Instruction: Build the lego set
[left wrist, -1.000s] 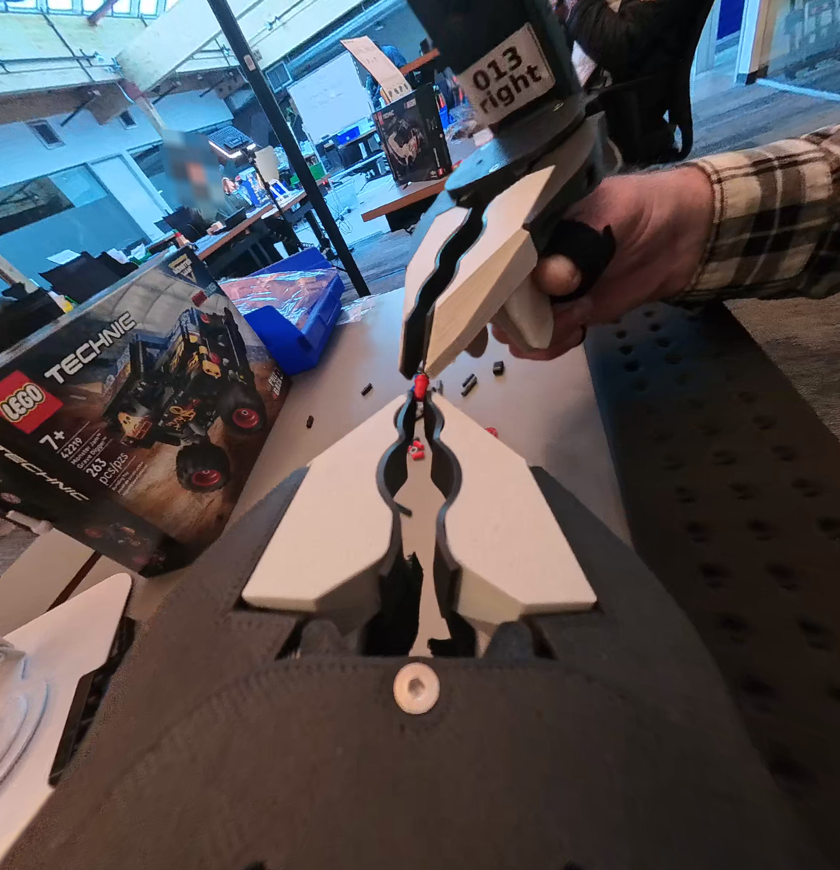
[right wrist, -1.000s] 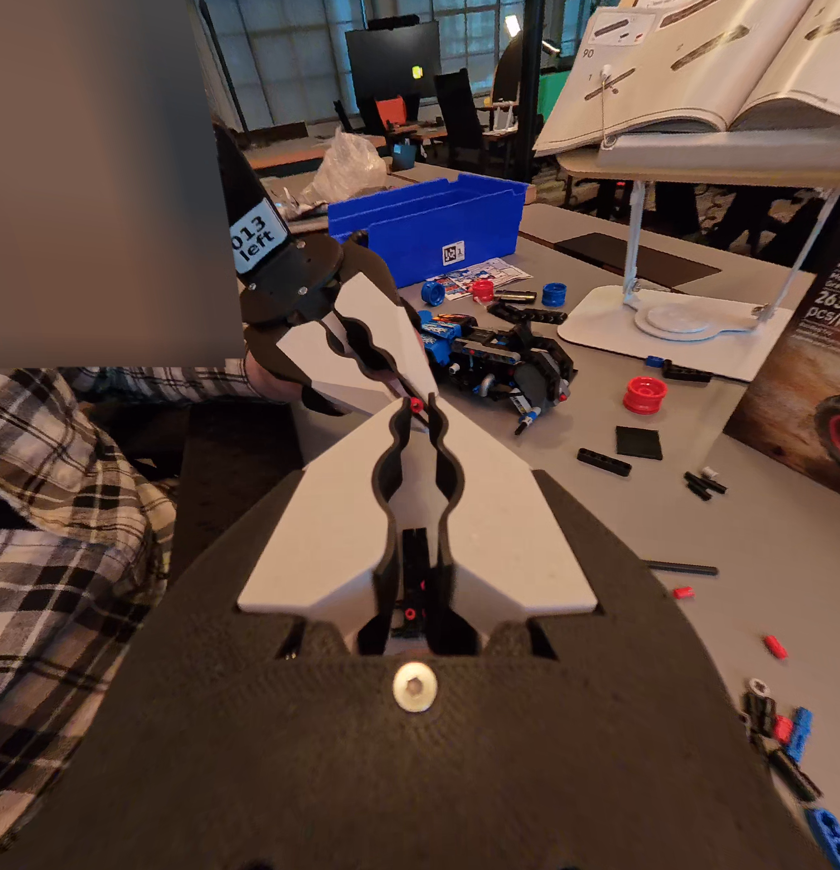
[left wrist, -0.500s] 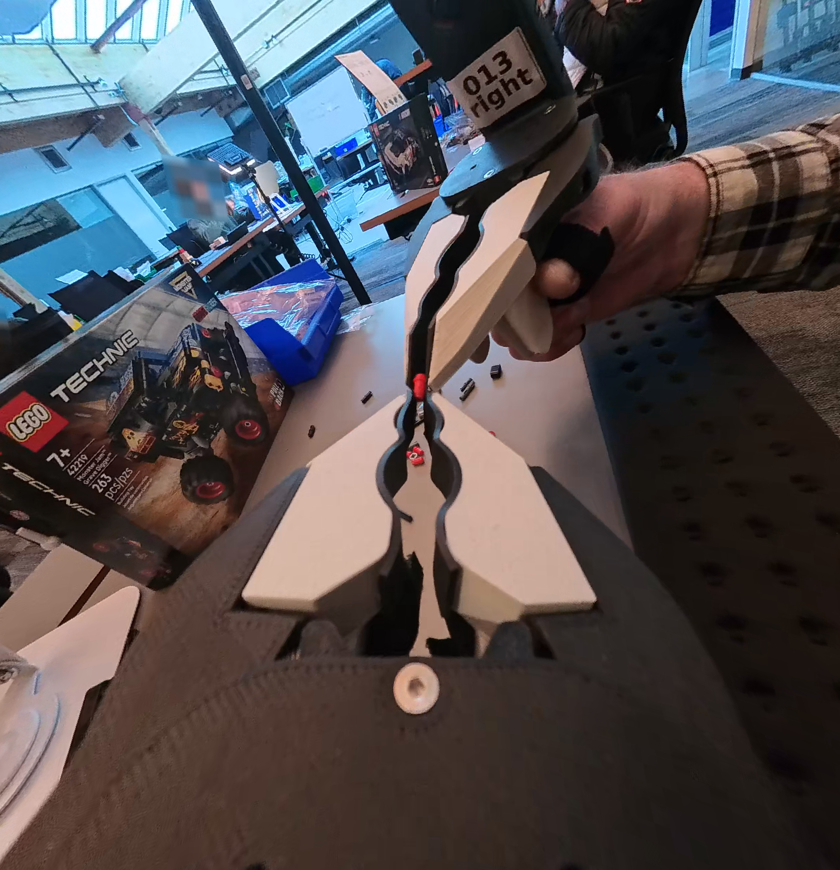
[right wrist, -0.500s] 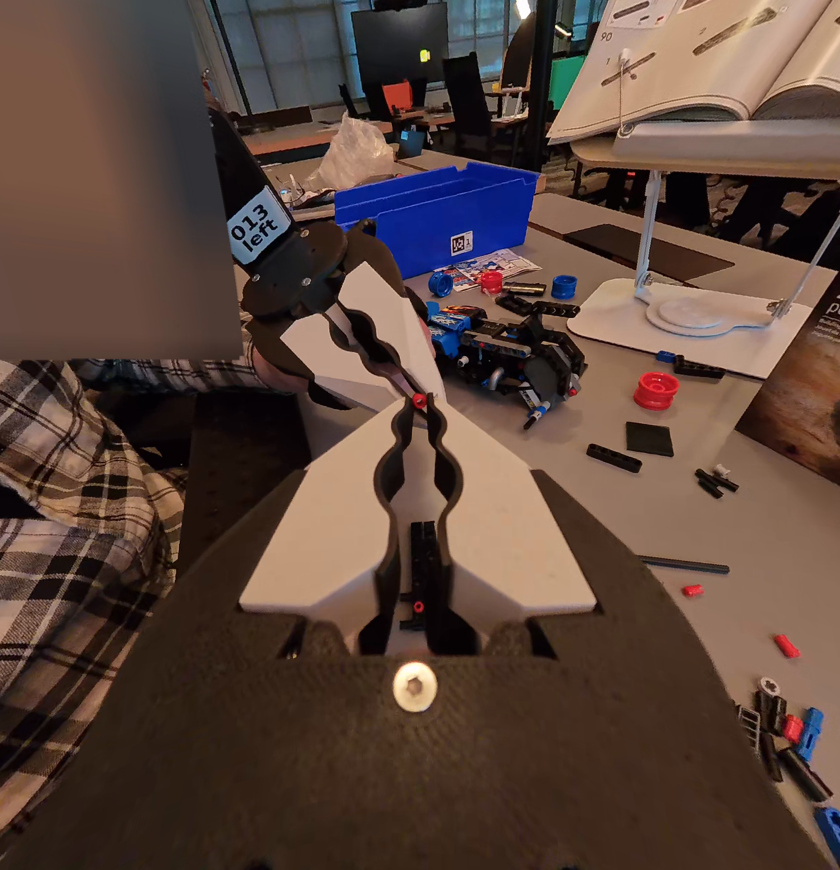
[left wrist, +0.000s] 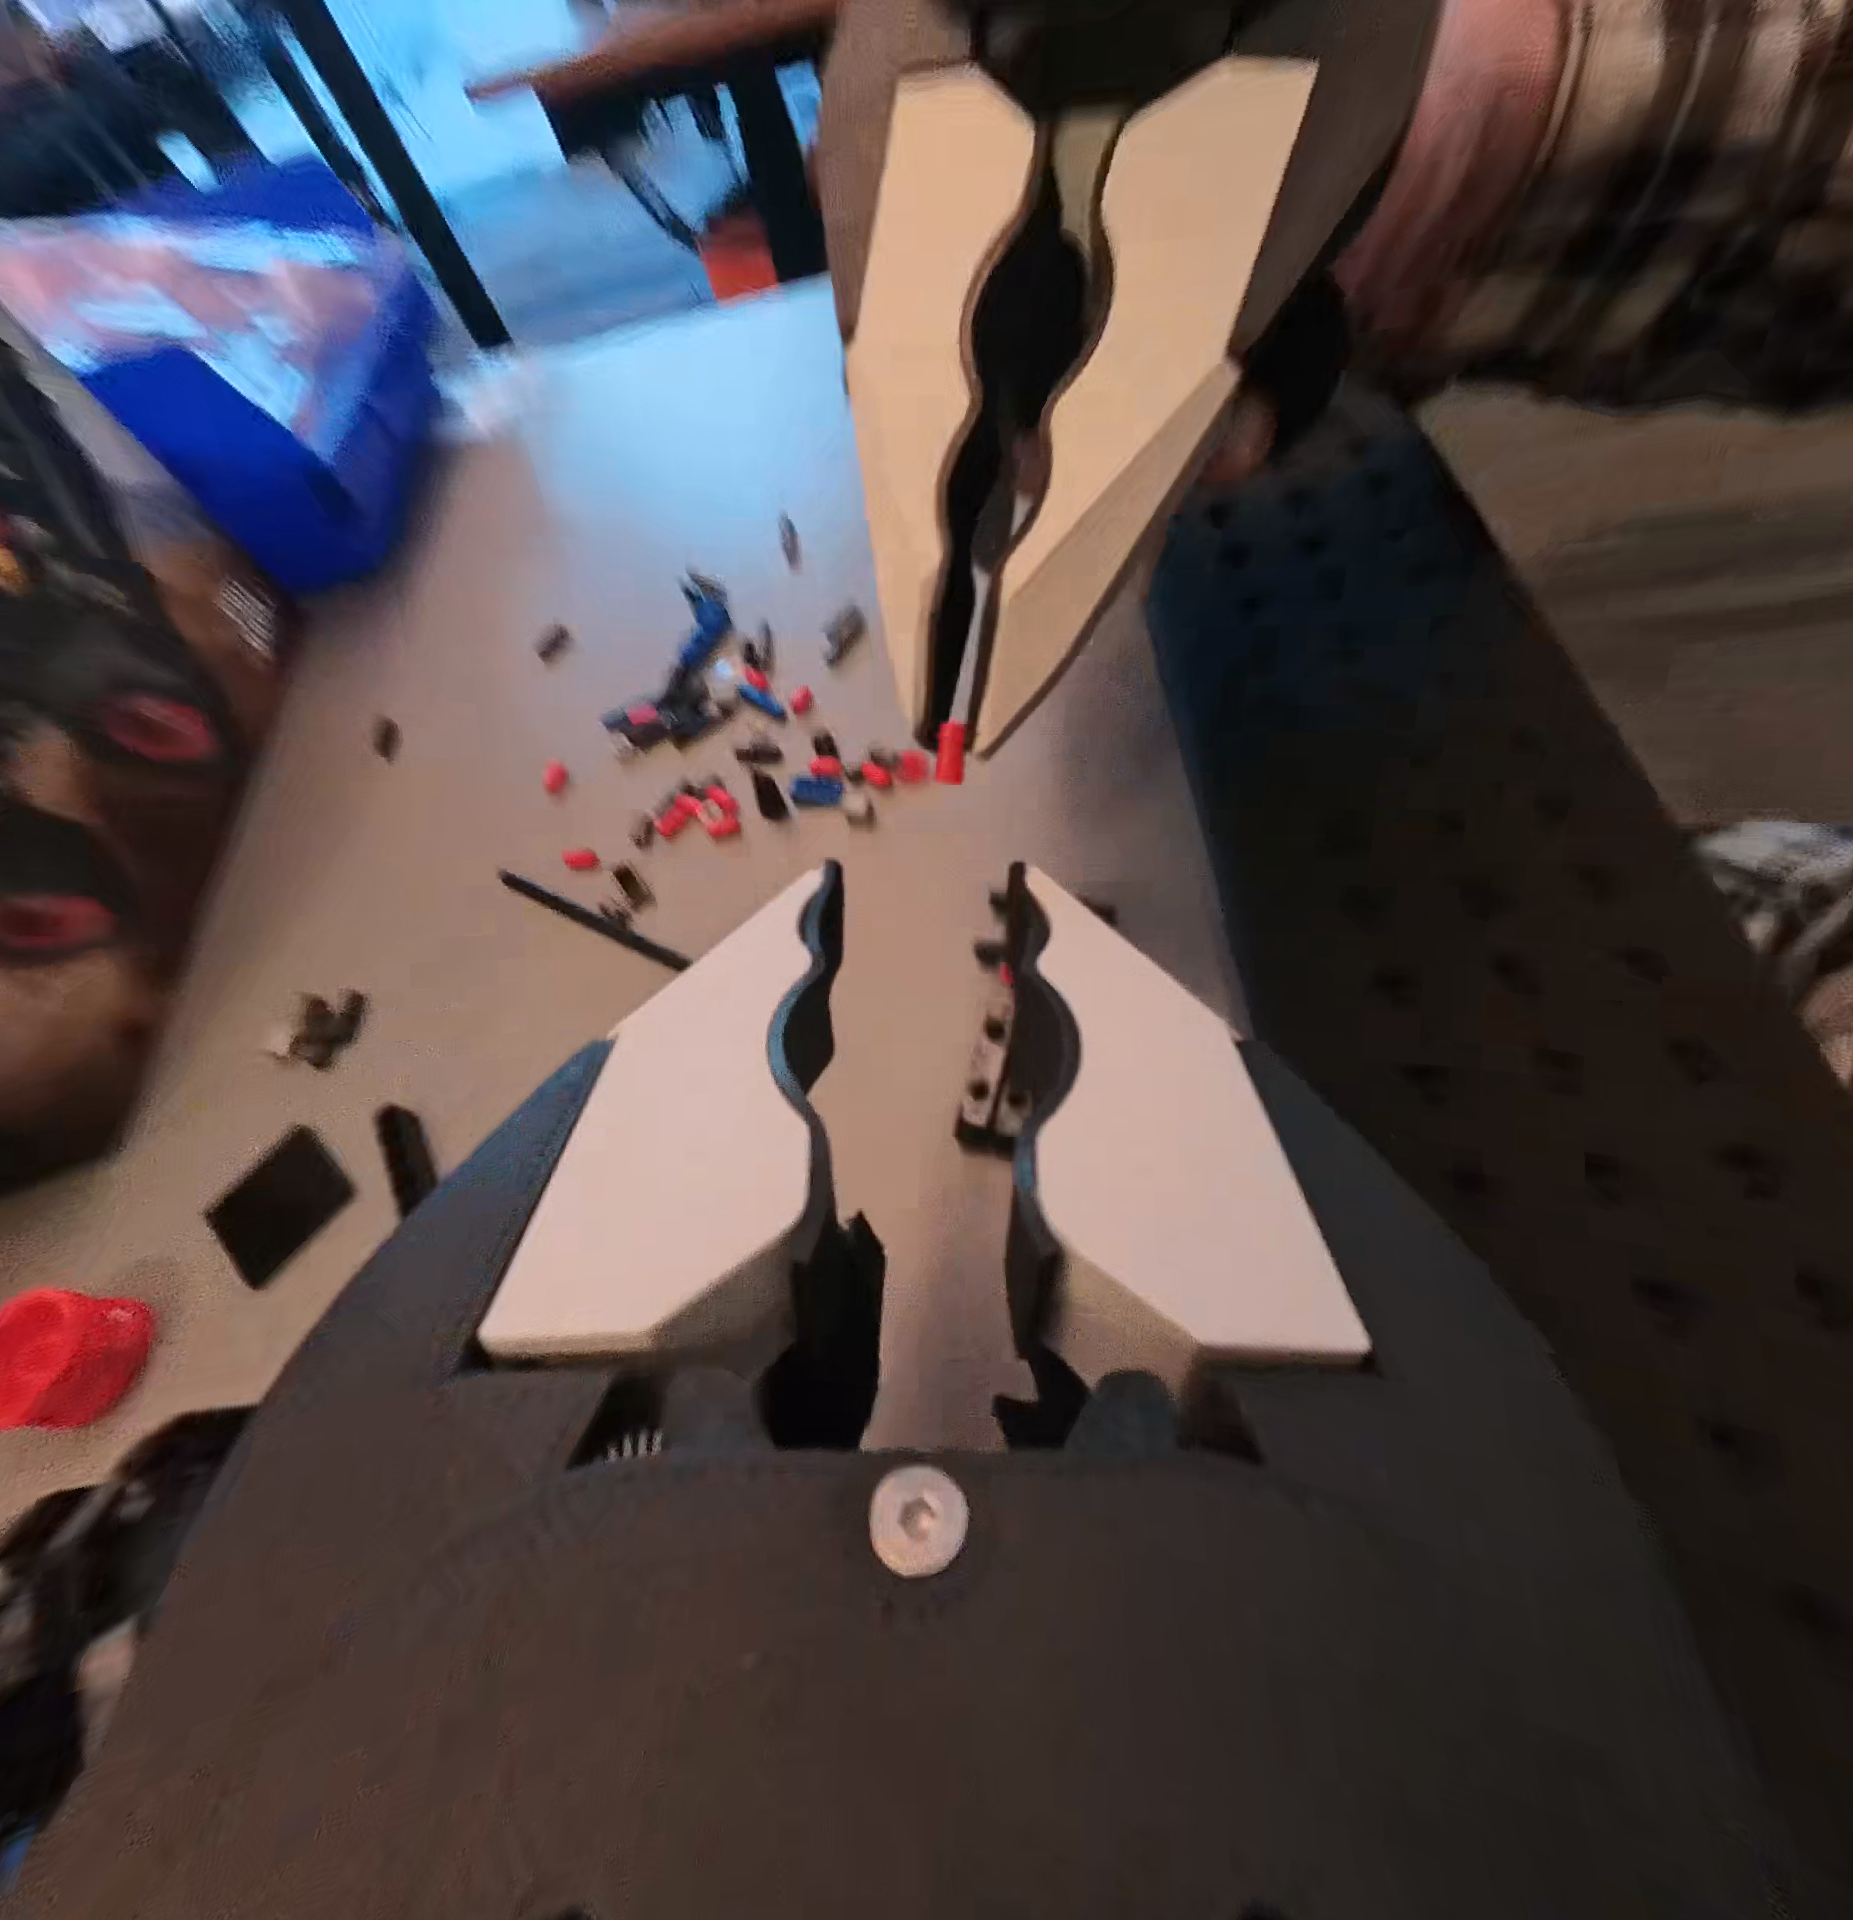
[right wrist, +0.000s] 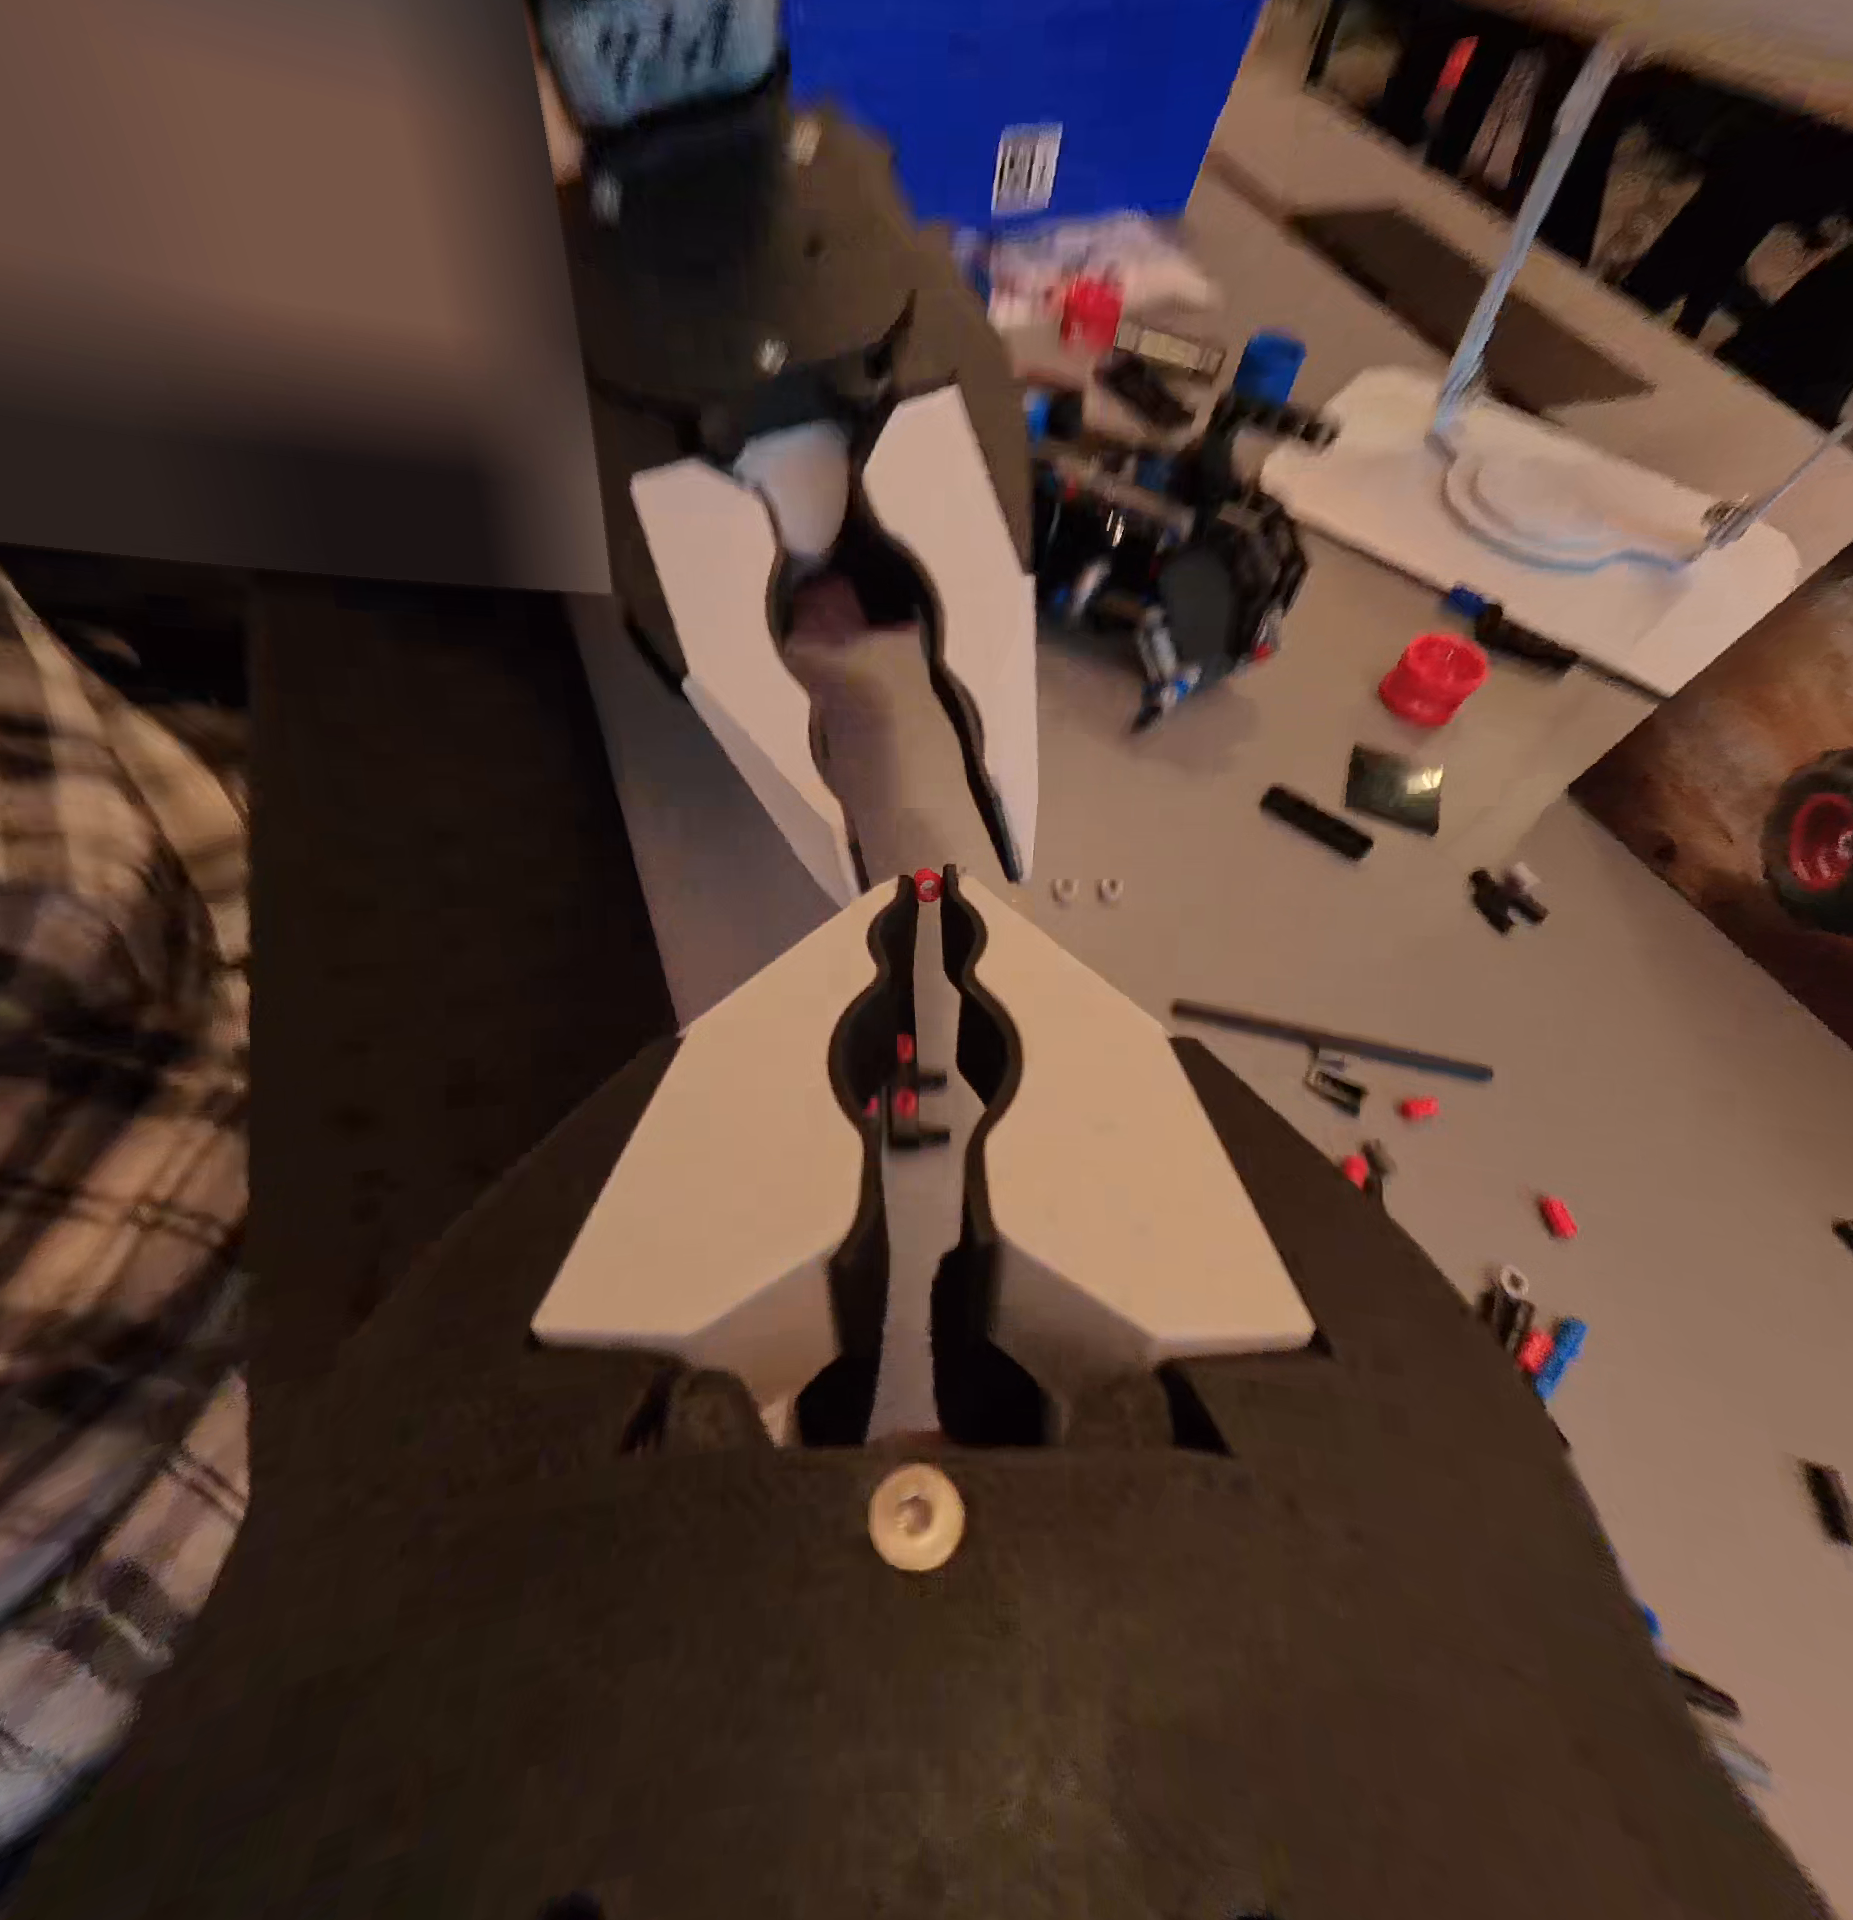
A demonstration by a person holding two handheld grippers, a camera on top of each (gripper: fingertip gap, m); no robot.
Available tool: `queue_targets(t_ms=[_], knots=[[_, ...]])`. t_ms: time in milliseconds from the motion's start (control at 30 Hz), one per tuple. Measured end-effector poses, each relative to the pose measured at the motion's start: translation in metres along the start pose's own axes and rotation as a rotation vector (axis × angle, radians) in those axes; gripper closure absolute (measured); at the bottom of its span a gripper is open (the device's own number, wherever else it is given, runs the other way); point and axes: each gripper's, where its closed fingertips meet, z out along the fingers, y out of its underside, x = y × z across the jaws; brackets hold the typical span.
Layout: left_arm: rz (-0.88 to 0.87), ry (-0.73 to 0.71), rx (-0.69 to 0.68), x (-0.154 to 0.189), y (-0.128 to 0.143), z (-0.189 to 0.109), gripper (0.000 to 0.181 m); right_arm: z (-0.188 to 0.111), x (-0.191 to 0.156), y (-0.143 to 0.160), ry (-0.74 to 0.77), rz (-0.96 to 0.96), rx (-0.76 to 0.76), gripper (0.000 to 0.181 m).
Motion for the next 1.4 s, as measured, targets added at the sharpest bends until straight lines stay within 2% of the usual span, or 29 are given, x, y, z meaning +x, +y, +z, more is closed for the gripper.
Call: queue_targets(t_ms=[133,267,667,867,1033,1300,1400], knots=[[-0.022,0.102,-0.148,0.017,0.031,0.017,0.156,0.014,-0.012,0.045,0.0,-0.153,-0.256,0.179],[-0.016,0.142,-0.255,0.025,0.053,0.026,0.161,0.025,-0.017,0.061,-0.006,-0.222,-0.346,0.179],[-0.013,0.137,-0.249,0.025,0.054,0.03,0.165,0.029,-0.017,0.073,-0.007,-0.381,-0.537,0.179],[-0.003,0.145,-0.244,0.028,0.053,0.031,0.165,0.028,-0.021,0.074,-0.052,-0.462,-0.603,0.179],[-0.005,0.145,-0.243,0.029,0.052,0.031,0.165,0.027,-0.021,0.075,-0.111,-0.443,-0.616,0.18],[-0.007,0.149,-0.241,0.029,0.052,0.032,0.165,0.025,-0.022,0.076,-0.218,-0.198,-0.527,0.181],[-0.005,0.154,-0.24,0.03,0.052,0.033,0.165,0.024,-0.022,0.077,-0.254,-0.164,-0.515,0.181]])
